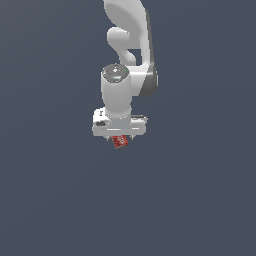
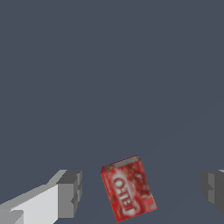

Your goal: Pick up the object and move it to a goal position.

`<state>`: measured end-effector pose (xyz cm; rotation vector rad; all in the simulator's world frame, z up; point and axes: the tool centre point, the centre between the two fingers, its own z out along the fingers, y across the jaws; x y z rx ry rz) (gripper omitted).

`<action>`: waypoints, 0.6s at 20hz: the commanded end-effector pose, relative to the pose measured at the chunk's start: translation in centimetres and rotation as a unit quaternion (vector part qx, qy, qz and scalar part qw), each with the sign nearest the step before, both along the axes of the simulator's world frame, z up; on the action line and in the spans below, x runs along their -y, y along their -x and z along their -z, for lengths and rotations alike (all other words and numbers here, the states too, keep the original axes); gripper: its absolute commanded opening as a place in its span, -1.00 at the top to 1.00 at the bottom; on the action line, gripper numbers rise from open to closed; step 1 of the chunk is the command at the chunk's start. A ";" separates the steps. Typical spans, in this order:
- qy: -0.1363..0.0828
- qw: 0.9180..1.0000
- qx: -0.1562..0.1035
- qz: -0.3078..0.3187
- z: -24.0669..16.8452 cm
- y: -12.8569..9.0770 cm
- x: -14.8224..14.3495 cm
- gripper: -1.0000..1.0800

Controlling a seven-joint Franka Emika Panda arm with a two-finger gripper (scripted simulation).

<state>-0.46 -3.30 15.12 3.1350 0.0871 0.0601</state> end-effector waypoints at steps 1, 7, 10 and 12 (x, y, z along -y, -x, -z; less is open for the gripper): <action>0.001 1.000 -0.003 -0.022 1.4 1.0 0.3 -0.92; 0.003 0.996 -0.011 -0.086 5.0 4.2 0.9 -0.92; 0.002 0.994 -0.014 -0.112 6.3 5.6 1.1 -0.92; 0.002 0.992 -0.016 -0.126 7.0 6.3 1.2 -0.92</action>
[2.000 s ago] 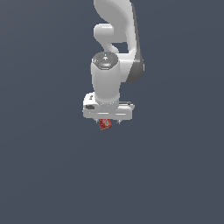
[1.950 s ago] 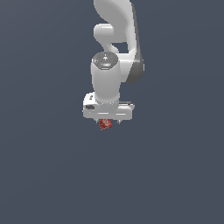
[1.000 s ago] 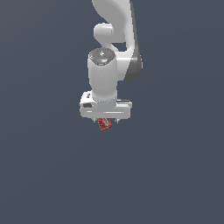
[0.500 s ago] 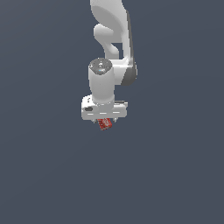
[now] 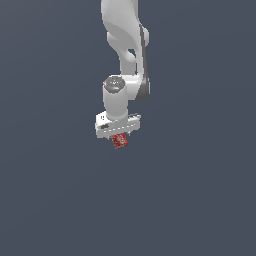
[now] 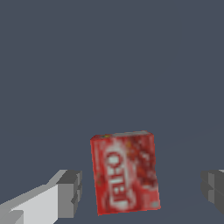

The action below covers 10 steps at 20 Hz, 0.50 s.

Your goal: Pick up the object and move it to a goal position.

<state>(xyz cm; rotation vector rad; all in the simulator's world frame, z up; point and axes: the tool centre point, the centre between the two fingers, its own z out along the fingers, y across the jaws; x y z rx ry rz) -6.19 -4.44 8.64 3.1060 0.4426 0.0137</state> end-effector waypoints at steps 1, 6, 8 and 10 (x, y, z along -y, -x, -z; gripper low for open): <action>0.000 1.000 -0.002 -0.018 0.9 1.0 0.1 -0.92; -0.001 0.999 -0.004 -0.039 1.9 2.1 0.2 -0.92; -0.001 0.999 -0.005 -0.043 2.0 2.4 0.2 -0.92; -0.001 0.999 -0.005 -0.044 2.1 2.4 0.2 -0.92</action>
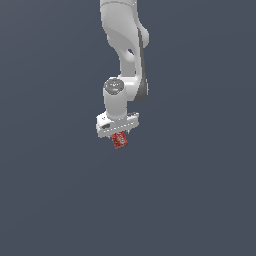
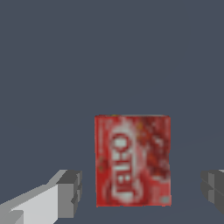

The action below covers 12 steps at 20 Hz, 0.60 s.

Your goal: Pick up the object and move it to a goal position.

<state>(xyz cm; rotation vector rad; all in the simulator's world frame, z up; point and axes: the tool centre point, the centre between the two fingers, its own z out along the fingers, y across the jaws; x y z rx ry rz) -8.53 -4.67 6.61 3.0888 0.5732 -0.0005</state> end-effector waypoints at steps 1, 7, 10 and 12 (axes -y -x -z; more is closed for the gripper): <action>0.000 1.000 0.000 0.000 0.0 0.0 0.0 -0.92; 0.000 1.000 0.000 -0.001 1.1 0.1 0.0 -0.92; 0.000 1.000 0.000 -0.001 2.4 0.1 0.0 -0.92; 0.000 1.000 0.000 -0.002 3.4 0.2 0.0 -0.92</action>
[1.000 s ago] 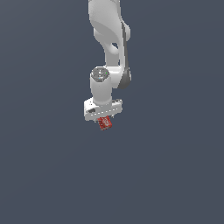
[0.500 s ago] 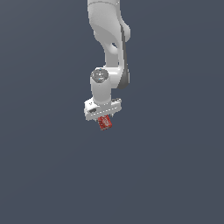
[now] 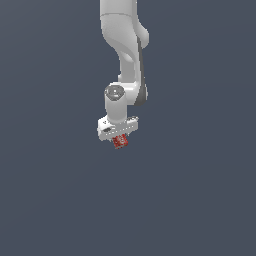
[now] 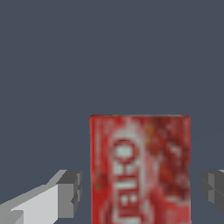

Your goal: Pick up the object and move it to a goal position.

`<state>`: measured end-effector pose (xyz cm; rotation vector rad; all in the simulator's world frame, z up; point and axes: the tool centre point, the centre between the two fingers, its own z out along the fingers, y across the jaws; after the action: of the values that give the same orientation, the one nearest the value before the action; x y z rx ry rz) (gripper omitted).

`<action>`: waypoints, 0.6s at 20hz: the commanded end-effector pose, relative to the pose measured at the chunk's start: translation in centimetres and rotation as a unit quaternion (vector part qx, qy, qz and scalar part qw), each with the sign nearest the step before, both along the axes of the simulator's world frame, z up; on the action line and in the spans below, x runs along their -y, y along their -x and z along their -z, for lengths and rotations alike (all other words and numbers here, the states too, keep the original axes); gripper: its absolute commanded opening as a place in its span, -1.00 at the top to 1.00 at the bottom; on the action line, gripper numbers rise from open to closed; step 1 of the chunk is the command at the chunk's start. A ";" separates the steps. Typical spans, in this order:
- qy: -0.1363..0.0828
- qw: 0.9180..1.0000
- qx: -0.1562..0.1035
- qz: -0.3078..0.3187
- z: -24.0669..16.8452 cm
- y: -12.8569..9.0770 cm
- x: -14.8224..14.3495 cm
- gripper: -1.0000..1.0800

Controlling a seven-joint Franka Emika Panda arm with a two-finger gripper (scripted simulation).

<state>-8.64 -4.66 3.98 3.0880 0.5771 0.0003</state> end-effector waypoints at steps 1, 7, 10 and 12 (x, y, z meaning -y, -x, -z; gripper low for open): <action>0.000 1.000 0.000 -0.001 1.2 0.1 0.0 -0.92; 0.000 1.000 0.000 -0.001 2.4 0.0 0.0 -0.92; 0.000 1.000 0.000 -0.001 2.4 0.0 0.0 1.00; 0.000 1.000 0.000 -0.001 2.4 0.0 0.0 1.00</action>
<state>-8.67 -4.71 1.61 3.0873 0.5791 0.0002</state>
